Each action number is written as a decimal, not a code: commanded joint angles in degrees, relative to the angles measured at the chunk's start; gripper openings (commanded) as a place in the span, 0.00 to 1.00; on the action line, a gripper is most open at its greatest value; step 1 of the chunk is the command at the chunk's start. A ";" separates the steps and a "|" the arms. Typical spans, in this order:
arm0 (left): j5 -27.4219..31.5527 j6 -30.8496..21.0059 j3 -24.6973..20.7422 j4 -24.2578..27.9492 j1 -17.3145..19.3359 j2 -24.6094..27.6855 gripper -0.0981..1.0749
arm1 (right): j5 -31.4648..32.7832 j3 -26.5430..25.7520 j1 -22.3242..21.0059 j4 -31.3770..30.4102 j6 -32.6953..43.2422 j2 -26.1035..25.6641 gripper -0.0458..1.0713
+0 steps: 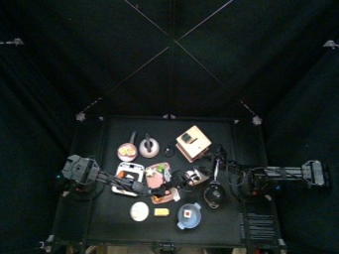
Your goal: Pull out pairing knife
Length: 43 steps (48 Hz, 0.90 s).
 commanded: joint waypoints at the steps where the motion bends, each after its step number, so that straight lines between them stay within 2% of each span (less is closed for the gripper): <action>1: 0.18 0.35 0.97 -0.26 -0.26 -4.75 0.56 | -0.18 -0.62 -0.18 -0.18 -0.09 -0.09 0.91; 17: 0.18 0.35 11.16 1.05 -1.32 -16.00 0.56 | -0.18 -2.02 -0.18 -3.34 -0.09 -0.09 0.91; 28: 0.18 -0.18 21.36 7.29 -2.29 -24.17 0.56 | -0.44 -3.08 0.26 -5.62 -0.18 -0.09 0.91; 33: 0.18 -0.53 24.61 9.23 -3.08 -26.54 0.56 | -0.44 -3.96 0.70 -8.35 -0.09 0.26 0.91; 43: 0.44 -0.44 27.77 10.63 -4.92 -27.95 0.56 | -2.20 -5.62 3.96 -12.22 0.00 2.02 0.91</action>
